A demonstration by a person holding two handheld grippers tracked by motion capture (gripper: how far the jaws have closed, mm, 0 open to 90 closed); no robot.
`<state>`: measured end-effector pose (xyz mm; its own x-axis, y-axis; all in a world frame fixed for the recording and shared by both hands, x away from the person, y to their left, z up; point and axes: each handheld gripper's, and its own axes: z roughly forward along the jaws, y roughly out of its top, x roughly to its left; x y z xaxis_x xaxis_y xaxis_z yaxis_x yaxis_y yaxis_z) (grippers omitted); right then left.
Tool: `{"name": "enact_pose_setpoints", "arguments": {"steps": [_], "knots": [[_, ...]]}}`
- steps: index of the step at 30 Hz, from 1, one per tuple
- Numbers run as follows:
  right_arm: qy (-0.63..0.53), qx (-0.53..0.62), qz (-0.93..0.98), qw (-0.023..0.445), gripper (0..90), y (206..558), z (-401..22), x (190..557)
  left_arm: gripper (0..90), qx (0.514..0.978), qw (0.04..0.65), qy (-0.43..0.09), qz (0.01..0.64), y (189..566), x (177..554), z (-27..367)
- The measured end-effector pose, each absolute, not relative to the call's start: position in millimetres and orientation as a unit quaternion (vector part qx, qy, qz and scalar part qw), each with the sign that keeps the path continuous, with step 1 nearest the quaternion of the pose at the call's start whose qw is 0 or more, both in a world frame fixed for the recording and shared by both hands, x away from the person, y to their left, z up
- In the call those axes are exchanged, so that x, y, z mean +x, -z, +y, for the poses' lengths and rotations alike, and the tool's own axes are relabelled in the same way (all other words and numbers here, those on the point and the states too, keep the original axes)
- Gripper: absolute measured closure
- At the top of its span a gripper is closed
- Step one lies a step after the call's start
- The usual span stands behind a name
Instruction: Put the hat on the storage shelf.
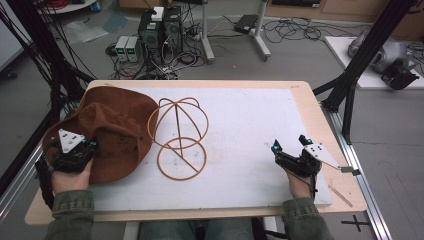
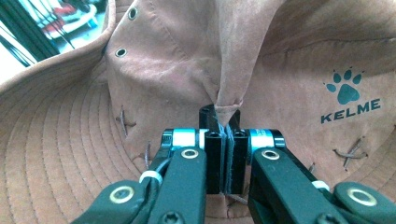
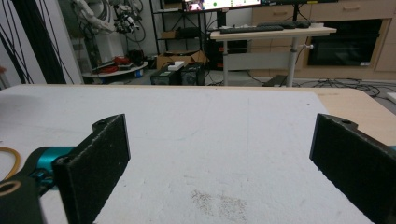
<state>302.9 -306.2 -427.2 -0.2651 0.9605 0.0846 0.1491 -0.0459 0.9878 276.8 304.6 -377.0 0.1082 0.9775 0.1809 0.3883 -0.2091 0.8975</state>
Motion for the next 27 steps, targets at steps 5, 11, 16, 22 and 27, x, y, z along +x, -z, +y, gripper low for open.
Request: {"name": "enact_pose_setpoints", "arguments": {"steps": [5, 11, 16, 22, 27], "knots": [[-0.543, 0.477, 0.582, 0.373, 4.6, 427.5, -306.5, 303.2, 88.7, 0.596, 0.391, -0.475, 0.516, 354.7, 259.3, 314.7], [-0.543, 0.476, 0.582, 0.374, 4.6, 427.8, -306.6, 303.7, 88.6, 0.540, 0.443, -0.502, 0.511, 334.5, 244.7, 323.7], [-0.542, 0.477, 0.582, 0.374, 4.6, 427.9, -306.7, 304.2, 88.6, 0.533, 0.480, -0.492, 0.493, 312.6, 237.4, 326.1], [-0.543, 0.479, 0.578, 0.376, 4.6, 427.7, -307.2, 303.9, 88.5, 0.520, 0.509, -0.497, 0.473, 292.5, 234.2, 319.5], [-0.544, 0.484, 0.575, 0.372, 4.5, 427.6, -307.8, 303.6, 88.5, 0.514, 0.528, -0.494, 0.462, 284.0, 234.8, 315.2]]}}
